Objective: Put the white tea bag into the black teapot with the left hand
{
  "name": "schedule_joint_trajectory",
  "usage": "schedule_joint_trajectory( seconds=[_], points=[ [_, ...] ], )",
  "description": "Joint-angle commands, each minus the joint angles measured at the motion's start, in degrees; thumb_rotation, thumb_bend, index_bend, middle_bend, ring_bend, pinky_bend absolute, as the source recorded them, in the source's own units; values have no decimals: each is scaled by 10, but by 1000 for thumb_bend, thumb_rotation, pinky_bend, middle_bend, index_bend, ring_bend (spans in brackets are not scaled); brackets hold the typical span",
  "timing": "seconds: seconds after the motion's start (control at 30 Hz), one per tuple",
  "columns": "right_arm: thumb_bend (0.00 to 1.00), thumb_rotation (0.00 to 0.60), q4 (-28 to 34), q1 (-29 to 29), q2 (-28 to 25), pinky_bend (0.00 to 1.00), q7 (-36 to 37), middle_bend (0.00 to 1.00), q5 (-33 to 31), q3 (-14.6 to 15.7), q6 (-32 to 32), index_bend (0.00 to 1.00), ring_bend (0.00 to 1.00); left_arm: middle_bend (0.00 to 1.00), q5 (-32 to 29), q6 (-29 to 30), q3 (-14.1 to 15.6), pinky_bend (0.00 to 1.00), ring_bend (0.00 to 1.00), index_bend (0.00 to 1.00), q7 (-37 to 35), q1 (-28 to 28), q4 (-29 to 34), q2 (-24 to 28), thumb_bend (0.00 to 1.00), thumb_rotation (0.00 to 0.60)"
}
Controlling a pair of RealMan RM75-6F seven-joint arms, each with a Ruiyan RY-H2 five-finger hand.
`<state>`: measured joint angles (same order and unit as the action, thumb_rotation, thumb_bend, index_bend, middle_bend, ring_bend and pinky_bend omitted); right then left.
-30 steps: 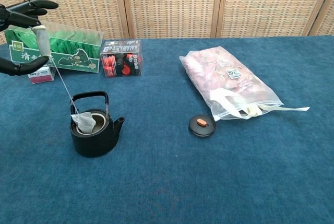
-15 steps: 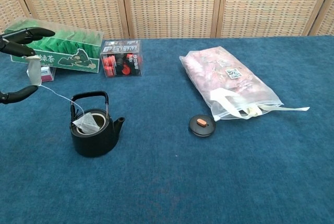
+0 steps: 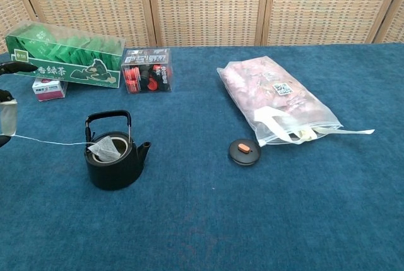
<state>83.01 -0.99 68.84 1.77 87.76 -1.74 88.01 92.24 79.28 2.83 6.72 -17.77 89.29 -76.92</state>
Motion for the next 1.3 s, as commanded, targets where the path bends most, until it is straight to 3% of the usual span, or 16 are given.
schedule_joint_trajectory(
  seconds=[0.03,0.4,0.77,0.87,0.93,1.0,1.07,1.3],
  points=[
    [139,600,1,1,0,0,-1,61,2,0,0,29,0,23,-4,3,6,0,0,614,19,10,0,3,416,600],
    [140,600,4,1,-1,0,-3,61,5,2,3,29,0,0,-27,-20,19,0,0,432,92,29,25,20,416,600],
    [140,600,2,-1,-2,0,-1,61,5,2,6,29,0,19,-26,-18,12,0,0,318,118,33,42,32,416,600],
    [140,600,1,-1,-2,0,1,61,5,2,6,29,0,134,-23,-12,5,17,35,318,140,32,46,37,416,600],
    [140,600,1,-1,-1,0,1,61,5,2,7,29,0,222,-22,-12,2,133,119,318,152,30,51,41,416,600],
    [139,600,0,-2,-1,0,2,61,5,3,7,28,0,358,-10,-11,-6,320,260,318,184,22,57,52,416,600],
    [139,600,0,-2,-2,0,2,61,6,3,8,28,0,472,-10,-18,-8,419,394,314,203,17,67,59,416,600],
    [140,600,1,-3,-2,0,3,61,6,3,10,29,0,777,-19,-73,-6,637,698,252,267,-6,109,86,416,600]
  ],
)
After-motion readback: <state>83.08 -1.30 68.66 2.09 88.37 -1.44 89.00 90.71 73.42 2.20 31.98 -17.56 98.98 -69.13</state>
